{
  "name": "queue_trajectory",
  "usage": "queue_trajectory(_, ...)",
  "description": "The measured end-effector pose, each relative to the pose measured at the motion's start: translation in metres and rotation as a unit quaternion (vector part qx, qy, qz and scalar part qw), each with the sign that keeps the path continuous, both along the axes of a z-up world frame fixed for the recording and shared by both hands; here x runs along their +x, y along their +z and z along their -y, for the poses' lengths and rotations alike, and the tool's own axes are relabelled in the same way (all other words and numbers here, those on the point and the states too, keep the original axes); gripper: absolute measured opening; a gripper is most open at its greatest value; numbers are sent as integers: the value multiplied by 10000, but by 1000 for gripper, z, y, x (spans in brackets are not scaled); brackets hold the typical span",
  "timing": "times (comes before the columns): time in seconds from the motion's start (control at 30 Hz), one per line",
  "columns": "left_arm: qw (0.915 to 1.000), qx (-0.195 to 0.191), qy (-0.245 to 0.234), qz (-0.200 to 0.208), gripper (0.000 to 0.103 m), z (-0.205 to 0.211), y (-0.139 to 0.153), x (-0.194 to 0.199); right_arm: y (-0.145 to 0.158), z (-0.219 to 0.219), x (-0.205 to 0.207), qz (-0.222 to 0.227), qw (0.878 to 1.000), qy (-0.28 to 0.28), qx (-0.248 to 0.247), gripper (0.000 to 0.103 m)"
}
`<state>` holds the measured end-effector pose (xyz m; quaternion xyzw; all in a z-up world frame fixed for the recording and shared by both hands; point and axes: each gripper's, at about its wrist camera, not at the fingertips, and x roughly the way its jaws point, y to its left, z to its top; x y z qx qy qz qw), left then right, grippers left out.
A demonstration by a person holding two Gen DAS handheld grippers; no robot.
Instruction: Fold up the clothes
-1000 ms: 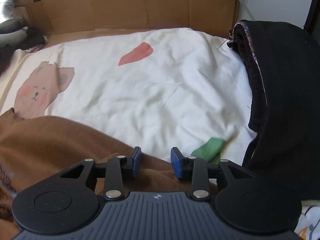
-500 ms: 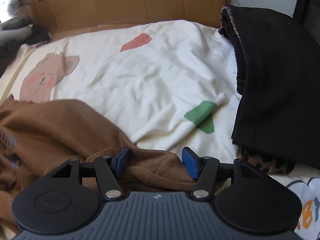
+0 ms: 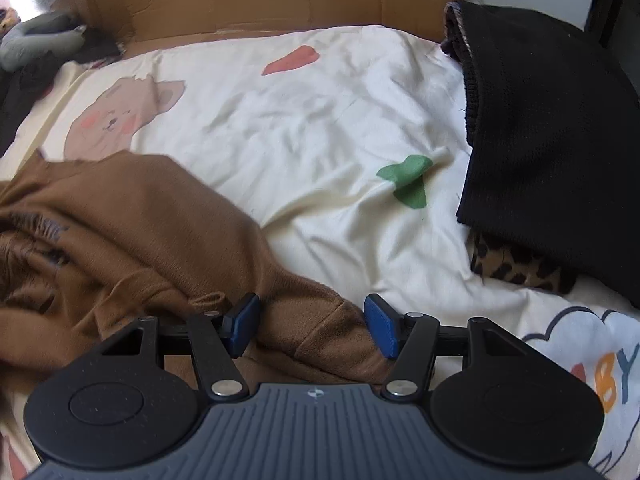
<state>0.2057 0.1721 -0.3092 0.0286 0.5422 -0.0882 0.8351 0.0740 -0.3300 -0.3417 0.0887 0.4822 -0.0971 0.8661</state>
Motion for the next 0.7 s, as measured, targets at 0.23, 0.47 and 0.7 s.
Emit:
queue_trajectory(0.23, 9994, -144, -150, 266, 42, 26, 29, 11, 8, -13, -13, -9, 9995, 251, -195, 27)
queue_trajectory(0.47, 9973, -90, -696, 222, 46, 87, 46, 25, 12, -22, -28, 218, 9995, 25, -223, 19)
queue_trajectory(0.7, 9916, -14, -1277, 203, 61, 150, 61, 37, 13, -35, -50, 493, 9985, -103, -196, 16)
